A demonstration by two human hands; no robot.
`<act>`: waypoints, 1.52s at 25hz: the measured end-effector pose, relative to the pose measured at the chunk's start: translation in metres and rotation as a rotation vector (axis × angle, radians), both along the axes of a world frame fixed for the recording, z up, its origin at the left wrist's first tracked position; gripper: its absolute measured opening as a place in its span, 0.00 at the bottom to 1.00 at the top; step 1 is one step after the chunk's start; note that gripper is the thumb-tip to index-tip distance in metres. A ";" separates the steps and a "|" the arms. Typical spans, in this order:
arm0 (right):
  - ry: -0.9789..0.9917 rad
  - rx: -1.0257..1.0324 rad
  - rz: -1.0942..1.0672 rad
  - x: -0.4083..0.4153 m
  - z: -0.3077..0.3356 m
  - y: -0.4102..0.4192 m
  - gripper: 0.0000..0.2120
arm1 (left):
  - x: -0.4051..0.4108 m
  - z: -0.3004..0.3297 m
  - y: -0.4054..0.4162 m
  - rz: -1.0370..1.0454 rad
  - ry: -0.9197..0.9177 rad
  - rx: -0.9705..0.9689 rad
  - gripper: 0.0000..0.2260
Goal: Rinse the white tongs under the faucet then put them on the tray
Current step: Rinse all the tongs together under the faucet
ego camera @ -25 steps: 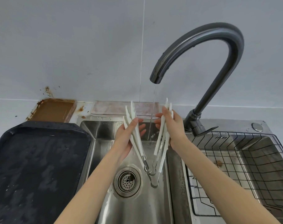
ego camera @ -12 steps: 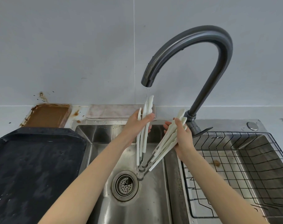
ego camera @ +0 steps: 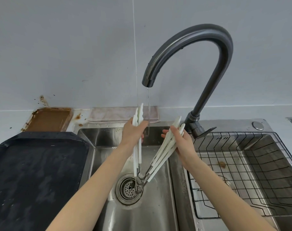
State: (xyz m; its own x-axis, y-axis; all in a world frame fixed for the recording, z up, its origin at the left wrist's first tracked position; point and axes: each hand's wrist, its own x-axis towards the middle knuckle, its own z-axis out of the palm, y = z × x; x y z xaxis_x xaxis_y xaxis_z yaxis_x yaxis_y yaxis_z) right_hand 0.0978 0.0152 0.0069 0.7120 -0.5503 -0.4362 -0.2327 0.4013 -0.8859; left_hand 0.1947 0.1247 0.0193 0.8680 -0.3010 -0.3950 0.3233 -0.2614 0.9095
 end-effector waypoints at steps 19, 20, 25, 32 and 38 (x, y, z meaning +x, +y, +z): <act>0.015 -0.159 0.021 -0.008 0.012 0.005 0.14 | -0.050 -0.024 0.038 0.114 0.440 -0.588 0.01; 0.040 -0.176 0.004 -0.017 0.009 0.000 0.15 | -0.049 -0.024 0.039 0.117 0.434 -0.597 0.02; 0.228 -0.349 -0.180 -0.065 -0.008 -0.036 0.15 | -0.045 -0.019 0.041 0.154 0.428 -0.638 0.02; 0.236 -0.663 -0.112 -0.051 0.003 -0.065 0.20 | -0.048 -0.017 0.038 0.127 0.405 -0.614 0.02; 0.218 -0.671 -0.120 -0.044 0.000 -0.070 0.15 | -0.046 -0.022 0.041 0.130 0.413 -0.599 0.02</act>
State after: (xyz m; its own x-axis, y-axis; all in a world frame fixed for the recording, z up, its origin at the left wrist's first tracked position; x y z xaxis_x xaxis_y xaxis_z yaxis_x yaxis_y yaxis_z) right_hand 0.0537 -0.0544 0.0069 0.5651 -0.8188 -0.1016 -0.4214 -0.1805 -0.8887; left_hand 0.1492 0.1653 -0.0032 0.7275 -0.4721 -0.4979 0.6648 0.3055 0.6817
